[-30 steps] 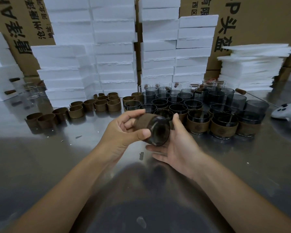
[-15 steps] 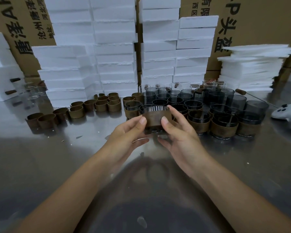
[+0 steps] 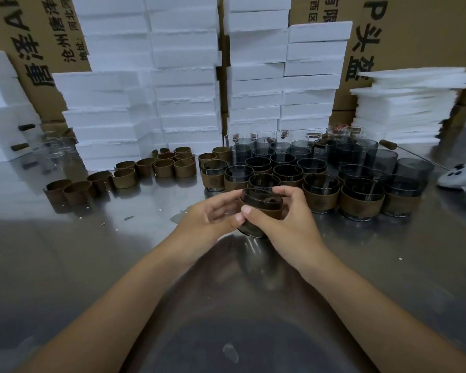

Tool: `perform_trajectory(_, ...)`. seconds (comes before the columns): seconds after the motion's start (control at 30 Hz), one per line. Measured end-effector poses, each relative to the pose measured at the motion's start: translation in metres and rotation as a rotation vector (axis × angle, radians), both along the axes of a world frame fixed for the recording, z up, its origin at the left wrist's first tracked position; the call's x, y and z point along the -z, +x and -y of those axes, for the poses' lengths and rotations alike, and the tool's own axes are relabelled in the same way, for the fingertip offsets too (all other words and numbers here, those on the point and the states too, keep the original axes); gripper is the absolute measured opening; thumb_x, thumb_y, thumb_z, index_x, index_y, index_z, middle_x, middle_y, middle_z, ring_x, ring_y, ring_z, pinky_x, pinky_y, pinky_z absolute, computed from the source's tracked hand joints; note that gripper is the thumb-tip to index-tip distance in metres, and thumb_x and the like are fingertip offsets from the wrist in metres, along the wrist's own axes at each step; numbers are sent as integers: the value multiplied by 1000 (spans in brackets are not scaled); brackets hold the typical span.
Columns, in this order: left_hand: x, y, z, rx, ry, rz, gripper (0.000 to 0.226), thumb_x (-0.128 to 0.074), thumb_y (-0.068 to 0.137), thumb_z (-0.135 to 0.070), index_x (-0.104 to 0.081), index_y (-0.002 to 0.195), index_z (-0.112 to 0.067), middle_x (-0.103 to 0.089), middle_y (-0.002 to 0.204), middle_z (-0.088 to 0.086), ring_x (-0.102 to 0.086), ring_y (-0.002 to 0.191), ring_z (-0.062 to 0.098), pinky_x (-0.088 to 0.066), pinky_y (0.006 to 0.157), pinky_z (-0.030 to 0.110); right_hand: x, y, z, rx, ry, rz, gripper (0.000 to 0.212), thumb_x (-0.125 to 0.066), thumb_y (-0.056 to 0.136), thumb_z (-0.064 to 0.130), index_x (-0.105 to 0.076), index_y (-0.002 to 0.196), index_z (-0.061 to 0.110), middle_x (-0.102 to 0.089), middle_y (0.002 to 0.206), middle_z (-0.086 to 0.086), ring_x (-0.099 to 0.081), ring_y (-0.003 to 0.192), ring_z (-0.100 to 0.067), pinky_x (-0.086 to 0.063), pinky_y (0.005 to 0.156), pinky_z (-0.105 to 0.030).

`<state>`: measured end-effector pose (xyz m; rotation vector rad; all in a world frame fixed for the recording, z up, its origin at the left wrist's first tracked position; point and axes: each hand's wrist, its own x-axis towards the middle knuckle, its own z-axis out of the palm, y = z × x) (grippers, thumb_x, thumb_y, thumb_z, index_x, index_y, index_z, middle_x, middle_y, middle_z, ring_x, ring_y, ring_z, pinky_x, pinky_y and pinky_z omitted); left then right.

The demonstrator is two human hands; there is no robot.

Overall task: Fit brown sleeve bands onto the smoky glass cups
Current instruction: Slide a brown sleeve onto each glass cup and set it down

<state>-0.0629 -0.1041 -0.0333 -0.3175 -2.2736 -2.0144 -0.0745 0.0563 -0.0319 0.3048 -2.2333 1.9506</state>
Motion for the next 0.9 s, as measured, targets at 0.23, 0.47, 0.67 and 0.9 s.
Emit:
perform_trajectory(0.23,-2,-2,4,-57,4,22,29,-66,82,-28,-63,109,-35,-72,106,-11,-68,98,8,-50,87,30,8,-16,-16,221,306,-104,68,-82,70,35,-39,121,25,-46,122,8,-40,102,-4,-31,72,-12)
perform_trajectory(0.47,-3,0,2,-83,-14,37,21,-63,89,-18,-65,105,-32,-74,94,-8,-70,89,8,-51,81,26,9,-21,-28,332,622,-257,76,-76,71,53,-50,134,18,-54,128,0,-43,123,-16,-38,98,-30)
perform_trajectory(0.67,-2,2,2,-102,-28,38,21,-61,91,-16,-65,105,-31,-74,92,-9,-69,88,8,-52,81,24,6,-21,-28,440,857,-295,82,-63,77,63,-44,142,16,-45,124,-3,-33,121,-22,-29,102,-35)
perform_trajectory(0.9,-1,2,3,-149,-10,46,24,-58,93,-9,-66,103,-29,-72,93,-2,-68,87,10,-51,79,25,5,-20,-29,461,806,-308,66,-66,85,46,-44,138,13,-48,139,-5,-23,140,-20,-17,112,-38)
